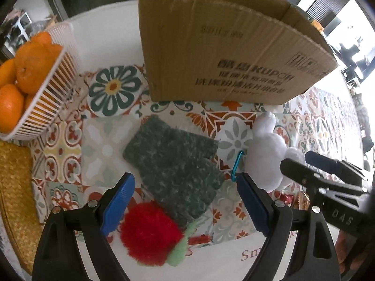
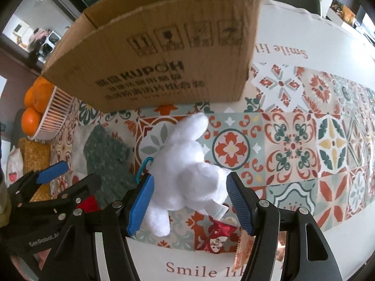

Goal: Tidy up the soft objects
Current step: 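Grasp the white plush bunny with the right tool while the left tool grasps the grey knit mitten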

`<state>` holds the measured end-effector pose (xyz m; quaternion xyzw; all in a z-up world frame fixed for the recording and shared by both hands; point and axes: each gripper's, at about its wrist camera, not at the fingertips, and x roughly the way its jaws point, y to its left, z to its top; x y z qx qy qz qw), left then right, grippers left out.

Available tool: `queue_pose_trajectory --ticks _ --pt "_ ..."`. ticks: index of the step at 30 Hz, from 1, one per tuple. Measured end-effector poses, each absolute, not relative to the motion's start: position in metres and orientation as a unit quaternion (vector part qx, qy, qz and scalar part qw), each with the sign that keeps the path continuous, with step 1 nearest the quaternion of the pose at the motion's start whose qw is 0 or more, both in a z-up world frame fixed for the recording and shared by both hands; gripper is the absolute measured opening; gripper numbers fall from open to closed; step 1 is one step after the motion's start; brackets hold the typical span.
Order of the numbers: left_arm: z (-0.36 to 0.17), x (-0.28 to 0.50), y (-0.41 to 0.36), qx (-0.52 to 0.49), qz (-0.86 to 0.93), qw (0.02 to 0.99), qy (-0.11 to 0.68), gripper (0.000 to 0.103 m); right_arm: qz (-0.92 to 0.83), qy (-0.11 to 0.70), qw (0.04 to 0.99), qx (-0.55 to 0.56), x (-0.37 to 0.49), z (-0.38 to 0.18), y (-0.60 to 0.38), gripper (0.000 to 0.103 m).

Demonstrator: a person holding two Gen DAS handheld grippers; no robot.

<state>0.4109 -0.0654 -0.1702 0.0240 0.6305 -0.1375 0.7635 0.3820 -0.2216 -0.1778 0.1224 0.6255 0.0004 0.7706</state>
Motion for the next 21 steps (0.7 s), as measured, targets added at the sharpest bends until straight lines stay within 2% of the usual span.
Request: queue_pose_trajectory --ticks 14,19,21 --pt "-0.221 0.43 -0.074 0.015 -0.094 0.735 0.671 0.088 0.007 0.642 0.757 0.116 0.394 -0.209 -0.216 0.082" --pt "-0.23 0.433 -0.077 0.002 -0.093 0.735 0.672 0.081 0.01 0.646 0.753 0.127 0.398 -0.216 -0.217 0.086" --pt "-0.23 0.433 -0.078 -0.004 -0.098 0.737 0.669 0.075 0.012 0.645 0.754 0.128 0.398 -0.217 -0.217 0.086"
